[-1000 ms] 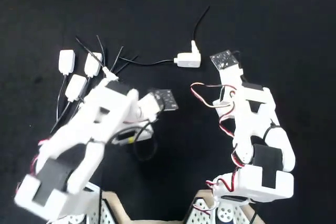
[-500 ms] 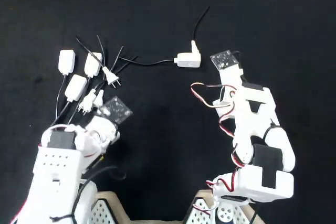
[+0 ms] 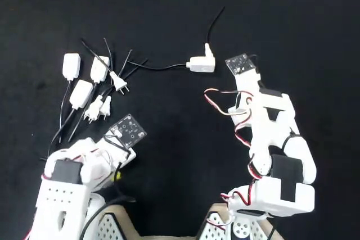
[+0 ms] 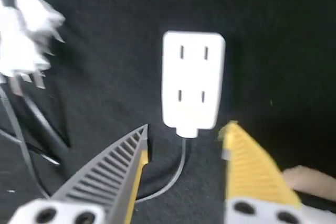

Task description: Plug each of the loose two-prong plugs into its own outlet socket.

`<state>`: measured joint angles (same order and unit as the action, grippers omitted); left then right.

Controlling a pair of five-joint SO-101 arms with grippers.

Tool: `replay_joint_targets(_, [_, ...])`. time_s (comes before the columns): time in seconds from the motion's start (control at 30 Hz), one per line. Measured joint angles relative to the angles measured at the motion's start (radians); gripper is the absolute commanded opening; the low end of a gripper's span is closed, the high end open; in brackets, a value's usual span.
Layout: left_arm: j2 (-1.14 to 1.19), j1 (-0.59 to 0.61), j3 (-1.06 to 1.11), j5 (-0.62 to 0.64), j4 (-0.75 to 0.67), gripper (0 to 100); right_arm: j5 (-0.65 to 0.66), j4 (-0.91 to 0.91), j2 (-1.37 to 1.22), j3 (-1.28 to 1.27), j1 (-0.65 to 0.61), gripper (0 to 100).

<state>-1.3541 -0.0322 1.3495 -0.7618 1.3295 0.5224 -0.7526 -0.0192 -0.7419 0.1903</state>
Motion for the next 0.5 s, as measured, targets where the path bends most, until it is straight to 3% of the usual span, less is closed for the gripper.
replay_joint_targets(0.13, [-0.137, 0.014, -0.023, 0.0, 0.066, 31, 0.0, 0.0, 0.0, 0.0, 0.0, 3.2])
replay_joint_targets(0.27, [-0.278, 0.181, -0.155, 0.087, 0.114, 31, 0.0, -0.035, 0.068, 0.0, -0.034, 3.2])
replay_joint_targets(0.37, [-0.37, 0.327, -0.198, 0.143, 0.115, 31, 0.0, -0.075, 0.147, 0.0, -0.144, 3.2])
replay_joint_targets(0.5, [-0.404, 0.362, -0.078, 0.222, 0.034, 31, -0.012, -0.138, 0.186, 0.072, -0.362, 3.4])
